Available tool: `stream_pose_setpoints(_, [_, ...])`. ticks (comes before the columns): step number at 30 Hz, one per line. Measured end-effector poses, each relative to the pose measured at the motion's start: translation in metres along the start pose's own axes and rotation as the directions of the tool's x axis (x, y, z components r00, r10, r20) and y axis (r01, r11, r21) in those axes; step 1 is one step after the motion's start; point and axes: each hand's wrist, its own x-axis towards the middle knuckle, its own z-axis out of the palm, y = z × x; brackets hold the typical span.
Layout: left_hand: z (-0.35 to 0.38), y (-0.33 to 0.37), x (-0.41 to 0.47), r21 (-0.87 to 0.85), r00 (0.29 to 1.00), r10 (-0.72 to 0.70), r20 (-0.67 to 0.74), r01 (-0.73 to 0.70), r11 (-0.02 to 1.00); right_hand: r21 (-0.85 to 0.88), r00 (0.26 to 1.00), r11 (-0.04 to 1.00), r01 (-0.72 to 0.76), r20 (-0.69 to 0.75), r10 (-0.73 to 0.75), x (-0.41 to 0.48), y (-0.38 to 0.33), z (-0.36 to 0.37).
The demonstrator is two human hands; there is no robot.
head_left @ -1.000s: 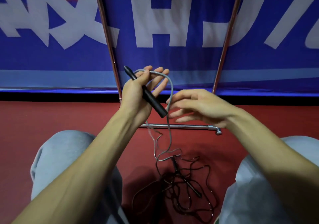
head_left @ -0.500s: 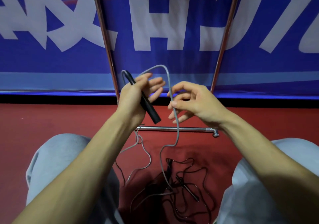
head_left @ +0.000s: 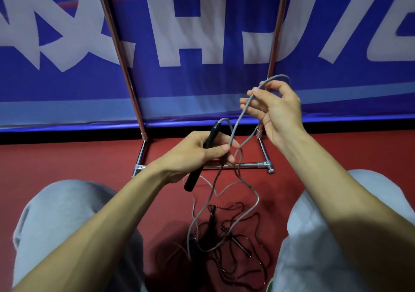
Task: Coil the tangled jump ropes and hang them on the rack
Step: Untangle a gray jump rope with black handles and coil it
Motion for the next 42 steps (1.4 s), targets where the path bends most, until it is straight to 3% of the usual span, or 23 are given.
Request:
stream_pose_setpoints(5, [0.0,0.003,-0.001,-0.143,0.987,0.054,-0.151,-0.075,0.987,-0.045,0.996,0.995,-0.084,0.028,0.085,0.0,0.004,-0.001])
stream_pose_setpoints(11, [-0.007,0.013,0.003,-0.439,0.906,0.015,-0.423,-0.219,0.871,-0.347,0.954,0.927,-0.144,0.2,0.223,-0.006,0.017,0.004])
stream_pose_setpoints(15, [-0.013,0.019,0.004,-0.573,0.845,-0.046,-0.533,-0.32,0.755,-0.565,0.839,0.815,-0.128,0.377,0.393,-0.017,0.027,0.013])
stream_pose_setpoints(19, [-0.023,0.022,0.004,-0.65,0.791,-0.087,-0.605,-0.427,0.629,-0.609,0.677,0.782,-0.131,0.522,0.52,-0.025,0.033,0.018])
stream_pose_setpoints(22, [-0.033,0.022,0.002,-0.679,0.752,-0.133,-0.646,-0.485,0.551,-0.559,0.615,0.818,-0.14,0.598,0.514,-0.026,0.033,0.017])
stream_pose_setpoints(24, [-0.036,0.022,0.002,-0.69,0.739,-0.157,-0.655,-0.5,0.524,-0.549,0.616,0.828,-0.112,0.616,0.492,-0.027,0.032,0.016])
stream_pose_setpoints(30, [-0.034,0.015,0.007,-0.545,0.727,-0.08,-0.682,-0.431,0.719,-0.521,0.722,0.853,-0.036,0.576,0.383,-0.025,0.029,0.016])
stream_pose_setpoints(34, [-0.028,0.007,0.009,-0.455,0.802,-0.144,-0.58,-0.173,0.873,-0.389,0.817,0.921,-0.009,0.528,0.231,-0.018,0.016,0.014])
stream_pose_setpoints(37, [-0.017,-0.001,0.007,-0.093,0.892,-0.051,-0.449,0.01,0.996,-0.299,0.859,0.954,-0.034,0.478,0.181,-0.013,0.004,0.009])
stream_pose_setpoints(39, [-0.007,-0.003,0.005,0.169,0.944,0.053,-0.325,0.003,0.986,-0.246,0.894,0.969,-0.036,0.425,0.141,-0.009,-0.002,0.006])
stream_pose_setpoints(42, [0.005,0.0,0.002,0.28,0.979,0.104,-0.177,-0.051,0.959,-0.172,0.942,0.985,-0.029,0.324,0.085,-0.003,-0.006,0.003])
